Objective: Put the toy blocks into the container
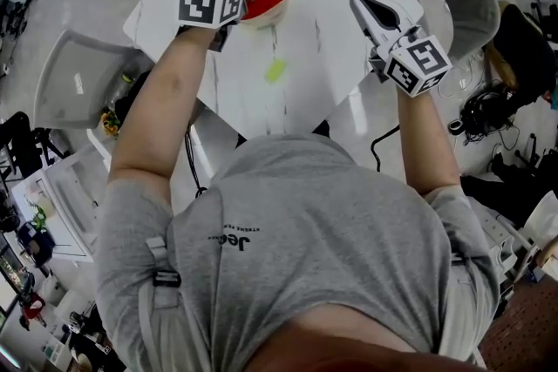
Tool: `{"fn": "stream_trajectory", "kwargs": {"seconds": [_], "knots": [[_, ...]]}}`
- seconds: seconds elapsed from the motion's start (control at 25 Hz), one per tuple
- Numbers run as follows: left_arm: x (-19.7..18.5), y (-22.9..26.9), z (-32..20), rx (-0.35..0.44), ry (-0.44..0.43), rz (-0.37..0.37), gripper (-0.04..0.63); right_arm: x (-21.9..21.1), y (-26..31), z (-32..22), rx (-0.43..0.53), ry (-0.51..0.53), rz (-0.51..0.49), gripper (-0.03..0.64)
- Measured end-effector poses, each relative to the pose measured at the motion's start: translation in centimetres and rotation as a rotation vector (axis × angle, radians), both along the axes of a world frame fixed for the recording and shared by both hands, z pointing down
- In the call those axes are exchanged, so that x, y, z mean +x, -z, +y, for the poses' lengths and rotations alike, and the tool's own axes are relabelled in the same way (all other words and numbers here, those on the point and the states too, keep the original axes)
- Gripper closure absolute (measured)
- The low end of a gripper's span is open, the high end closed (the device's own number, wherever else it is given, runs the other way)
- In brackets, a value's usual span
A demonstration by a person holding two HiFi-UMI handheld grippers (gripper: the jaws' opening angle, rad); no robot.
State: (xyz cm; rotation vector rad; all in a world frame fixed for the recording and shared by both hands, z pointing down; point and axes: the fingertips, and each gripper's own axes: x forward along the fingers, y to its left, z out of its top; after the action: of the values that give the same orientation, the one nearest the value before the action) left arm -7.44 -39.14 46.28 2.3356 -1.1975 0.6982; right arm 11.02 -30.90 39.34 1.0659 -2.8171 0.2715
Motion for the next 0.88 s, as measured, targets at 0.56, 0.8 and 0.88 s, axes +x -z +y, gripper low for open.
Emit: {"fn": "stream_trajectory", "kwargs": {"seconds": [0.56, 0.8, 0.88], "knots": [[0.3, 2.8, 4.3, 0.046, -0.028, 0.036, 0.278, 0.1, 0.6, 0.6, 0.008, 0.0, 0.005, 0.614], [2.0, 2.8, 8.9, 0.034, -0.086, 0.055, 0.278, -0.3, 0.8, 1.1, 0.016, 0.004, 0.006, 0.614], [3.1, 1.5, 10.9, -0.001, -0.113, 0.073, 0.278, -0.3, 0.6, 1.2, 0.012, 0.005, 0.006, 0.614]]}}
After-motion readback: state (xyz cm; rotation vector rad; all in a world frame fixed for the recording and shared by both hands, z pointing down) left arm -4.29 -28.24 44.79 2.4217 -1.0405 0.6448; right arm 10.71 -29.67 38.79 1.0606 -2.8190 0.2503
